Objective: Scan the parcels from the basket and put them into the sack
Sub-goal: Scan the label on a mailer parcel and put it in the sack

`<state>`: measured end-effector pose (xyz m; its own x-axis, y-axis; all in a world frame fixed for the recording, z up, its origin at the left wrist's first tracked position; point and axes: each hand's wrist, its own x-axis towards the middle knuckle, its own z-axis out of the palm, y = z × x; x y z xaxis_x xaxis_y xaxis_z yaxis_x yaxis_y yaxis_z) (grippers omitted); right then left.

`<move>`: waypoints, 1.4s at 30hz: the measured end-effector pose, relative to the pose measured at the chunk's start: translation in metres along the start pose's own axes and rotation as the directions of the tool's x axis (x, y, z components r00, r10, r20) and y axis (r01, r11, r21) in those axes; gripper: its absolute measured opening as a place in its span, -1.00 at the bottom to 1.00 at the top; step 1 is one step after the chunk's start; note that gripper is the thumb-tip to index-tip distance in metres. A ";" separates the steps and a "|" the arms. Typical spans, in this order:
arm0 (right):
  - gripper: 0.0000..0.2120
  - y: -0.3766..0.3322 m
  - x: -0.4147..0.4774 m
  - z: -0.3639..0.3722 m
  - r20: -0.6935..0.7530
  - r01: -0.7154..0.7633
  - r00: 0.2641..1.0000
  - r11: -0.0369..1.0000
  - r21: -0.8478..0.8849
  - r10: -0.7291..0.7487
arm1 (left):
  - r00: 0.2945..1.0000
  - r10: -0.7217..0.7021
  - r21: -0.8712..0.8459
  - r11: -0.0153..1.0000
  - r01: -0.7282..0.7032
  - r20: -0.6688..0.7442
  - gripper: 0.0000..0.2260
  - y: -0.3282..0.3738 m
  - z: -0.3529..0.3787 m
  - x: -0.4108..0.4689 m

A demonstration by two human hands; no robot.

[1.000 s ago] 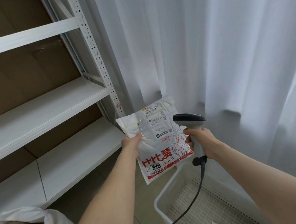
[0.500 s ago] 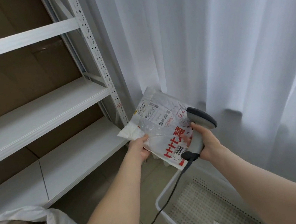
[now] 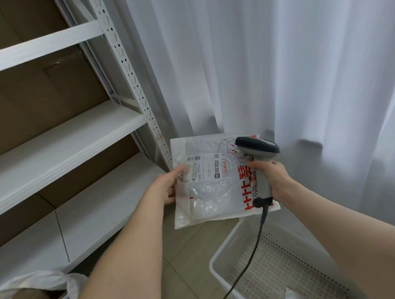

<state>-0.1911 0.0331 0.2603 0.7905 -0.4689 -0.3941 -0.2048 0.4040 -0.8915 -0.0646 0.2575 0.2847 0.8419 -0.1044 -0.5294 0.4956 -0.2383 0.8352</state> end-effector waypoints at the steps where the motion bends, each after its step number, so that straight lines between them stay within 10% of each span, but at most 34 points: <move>1: -0.85 0.000 -0.001 0.003 0.004 0.004 1.000 1.000 -0.014 -0.004 | 0.997 -0.027 0.018 1.000 0.026 0.074 -0.64 0.002 0.003 -0.006; 10: -0.85 0.008 -0.004 0.002 -0.078 -0.031 0.997 0.997 -0.072 0.026 | 0.982 0.095 -0.094 0.989 -0.111 -0.163 -0.83 -0.021 0.033 -0.005; 21: -0.83 -0.006 -0.025 0.017 0.205 0.064 0.979 0.959 -0.274 -0.007 | 0.963 0.086 -0.149 0.981 -0.128 -0.256 -0.78 -0.033 0.042 0.007; 42: -0.93 -0.009 -0.043 0.069 0.186 0.043 0.982 0.921 -0.386 0.032 | 0.966 0.061 -0.185 0.977 -0.110 -0.251 -0.76 -0.030 0.021 0.012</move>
<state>-0.1833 0.1038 0.3011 0.8771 -0.3014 -0.3740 -0.3776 0.0487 -0.9247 -0.0741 0.2432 0.2500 0.8972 0.1267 -0.4230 0.4311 -0.0431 0.9013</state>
